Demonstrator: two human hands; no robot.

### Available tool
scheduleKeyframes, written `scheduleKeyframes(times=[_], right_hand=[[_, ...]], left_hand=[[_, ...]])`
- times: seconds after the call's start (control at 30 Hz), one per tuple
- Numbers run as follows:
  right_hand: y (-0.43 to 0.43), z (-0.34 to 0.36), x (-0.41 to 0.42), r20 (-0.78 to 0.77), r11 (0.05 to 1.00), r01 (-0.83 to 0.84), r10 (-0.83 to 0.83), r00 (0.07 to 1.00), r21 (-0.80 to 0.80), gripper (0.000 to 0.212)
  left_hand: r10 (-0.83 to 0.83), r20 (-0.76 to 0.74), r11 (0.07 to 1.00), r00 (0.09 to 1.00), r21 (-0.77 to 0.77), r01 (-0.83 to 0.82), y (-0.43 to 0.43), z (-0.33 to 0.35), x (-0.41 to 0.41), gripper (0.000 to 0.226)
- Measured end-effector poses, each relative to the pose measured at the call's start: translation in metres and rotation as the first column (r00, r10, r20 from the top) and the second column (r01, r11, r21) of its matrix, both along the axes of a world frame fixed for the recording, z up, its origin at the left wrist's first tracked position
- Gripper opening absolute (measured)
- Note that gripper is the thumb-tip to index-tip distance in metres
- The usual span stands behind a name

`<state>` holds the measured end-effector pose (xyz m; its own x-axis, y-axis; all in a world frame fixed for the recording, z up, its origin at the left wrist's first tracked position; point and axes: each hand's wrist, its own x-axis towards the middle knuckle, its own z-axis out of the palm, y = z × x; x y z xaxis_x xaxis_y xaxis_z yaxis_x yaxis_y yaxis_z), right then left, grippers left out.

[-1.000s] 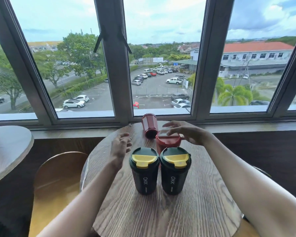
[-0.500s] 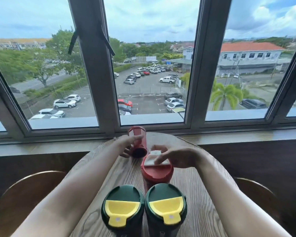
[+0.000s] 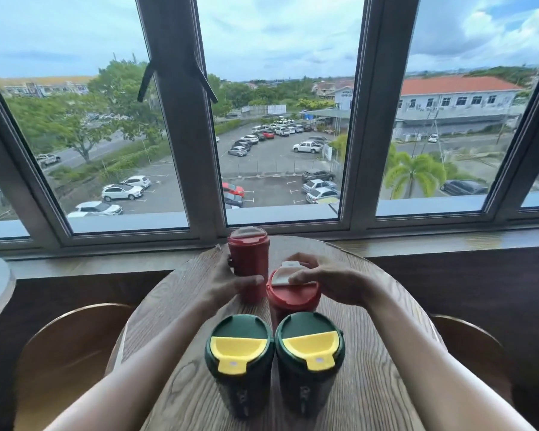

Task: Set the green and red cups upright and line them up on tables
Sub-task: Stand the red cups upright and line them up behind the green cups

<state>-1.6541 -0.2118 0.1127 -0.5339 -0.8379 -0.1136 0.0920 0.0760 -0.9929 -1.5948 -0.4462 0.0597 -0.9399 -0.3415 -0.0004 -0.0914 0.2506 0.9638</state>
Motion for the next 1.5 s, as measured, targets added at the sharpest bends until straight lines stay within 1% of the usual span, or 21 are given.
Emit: scheduleKeyframes(times=[0.1, 0.17, 0.23, 0.3, 0.37, 0.4, 0.43, 0.5, 0.57, 0.63, 0.67, 0.73, 0.8, 0.9, 0.97, 1.03, 1.13, 1.2, 1.33, 1.43, 1.5], right_hand=[[0.002, -0.002, 0.007, -0.051, 0.998, 0.059, -0.060, 0.997, -0.013, 0.045], [0.002, -0.004, 0.009, -0.060, 0.996, 0.083, -0.084, 0.995, -0.029, 0.046], [0.003, -0.005, 0.009, -0.066, 0.993, 0.112, -0.114, 0.991, -0.038, 0.049], [0.004, -0.007, 0.010, -0.069, 0.991, 0.127, -0.130, 0.989, -0.038, 0.053], [0.005, -0.009, 0.010, -0.072, 0.990, 0.133, -0.136, 0.988, -0.049, 0.050], [0.005, -0.009, 0.010, -0.075, 0.989, 0.137, -0.140, 0.987, -0.051, 0.049], [0.005, -0.010, 0.010, -0.083, 0.988, 0.144, -0.147, 0.986, -0.049, 0.048], [0.006, -0.010, 0.010, -0.116, 0.985, 0.168, -0.172, 0.978, -0.041, 0.051], [0.009, -0.009, 0.010, -0.152, 0.980, 0.195, -0.198, 0.968, -0.035, 0.054], [0.012, -0.008, 0.011, -0.169, 0.985, 0.175, -0.175, 0.970, -0.016, 0.052], [0.013, -0.008, 0.013, -0.169, 0.989, 0.148, -0.146, 0.975, -0.002, 0.049], [0.013, -0.008, 0.016, -0.165, 0.993, 0.116, -0.111, 0.980, 0.022, 0.044], [0.012, -0.006, 0.020, -0.174, 0.989, 0.141, -0.131, 0.976, 0.044, 0.045], [0.011, -0.005, 0.023, -0.180, 0.983, 0.171, -0.156, 0.971, 0.066, 0.051], [0.011, -0.006, 0.025, -0.199, 0.982, 0.181, -0.167, 0.966, 0.059, 0.050], [0.011, -0.006, 0.027, -0.222, 0.979, 0.198, -0.183, 0.958, 0.050, 0.044], [0.012, -0.005, 0.028, -0.248, 0.977, 0.211, -0.195, 0.949, 0.040, 0.031], [0.014, -0.003, 0.029, -0.252, 0.976, 0.214, -0.198, 0.947, 0.038, 0.027], [0.018, 0.001, 0.031, -0.262, 0.973, 0.218, -0.192, 0.946, 0.073, 0.051], [0.018, 0.005, 0.033, -0.250, 0.971, 0.214, -0.182, 0.951, 0.109, 0.051], [0.017, 0.005, 0.035, -0.248, 0.966, 0.231, -0.199, 0.948, 0.111, 0.053]], left_hand=[[-0.023, -0.090, 0.997, 0.996, -0.072, 0.017, 0.013, -0.005, 0.018, 0.076], [-0.037, -0.094, 0.998, 0.995, -0.052, 0.032, 0.017, -0.006, 0.024, 0.077], [-0.104, -0.039, 0.994, 0.994, 0.018, 0.105, 0.014, 0.000, 0.031, 0.072], [-0.171, -0.034, 0.978, 0.985, 0.112, 0.174, 0.004, 0.007, 0.036, 0.079], [-0.134, -0.102, 0.954, 0.986, 0.256, 0.156, -0.002, 0.019, 0.035, 0.097], [-0.088, -0.116, 0.948, 0.989, 0.295, 0.119, -0.005, 0.027, 0.031, 0.104], [-0.051, -0.097, 0.955, 0.994, 0.287, 0.078, -0.006, 0.034, 0.026, 0.105], [-0.042, -0.023, 0.974, 0.999, 0.223, 0.046, -0.008, 0.044, 0.017, 0.091], [-0.123, 0.045, 0.979, 0.991, 0.168, 0.114, -0.007, 0.048, 0.010, 0.069], [-0.172, 0.068, 0.973, 0.983, 0.168, 0.158, -0.004, 0.048, 0.008, 0.052], [-0.150, 0.058, 0.973, 0.987, 0.185, 0.137, -0.002, 0.049, 0.009, 0.051], [-0.084, 0.005, 0.974, 0.996, 0.211, 0.081, 0.000, 0.048, 0.014, 0.059], [-0.059, -0.043, 0.975, 0.997, 0.210, 0.066, 0.001, 0.047, 0.025, 0.064], [-0.093, -0.061, 0.973, 0.994, 0.207, 0.104, 0.000, 0.043, 0.043, 0.063], [-0.113, -0.064, 0.969, 0.992, 0.213, 0.124, 0.001, 0.044, 0.056, 0.061], [-0.137, -0.065, 0.967, 0.988, 0.207, 0.148, 0.004, 0.046, 0.067, 0.059], [-0.146, -0.066, 0.962, 0.987, 0.223, 0.157, 0.012, 0.048, 0.080, 0.046], [-0.152, -0.069, 0.961, 0.986, 0.222, 0.164, 0.016, 0.049, 0.086, 0.050], [-0.163, -0.054, 0.965, 0.985, 0.201, 0.171, 0.019, 0.053, 0.094, 0.046], [-0.182, -0.023, 0.962, 0.983, 0.203, 0.183, 0.020, 0.056, 0.095, 0.045], [-0.194, 0.005, 0.959, 0.981, 0.211, 0.189, 0.019, 0.055, 0.094, 0.050]])
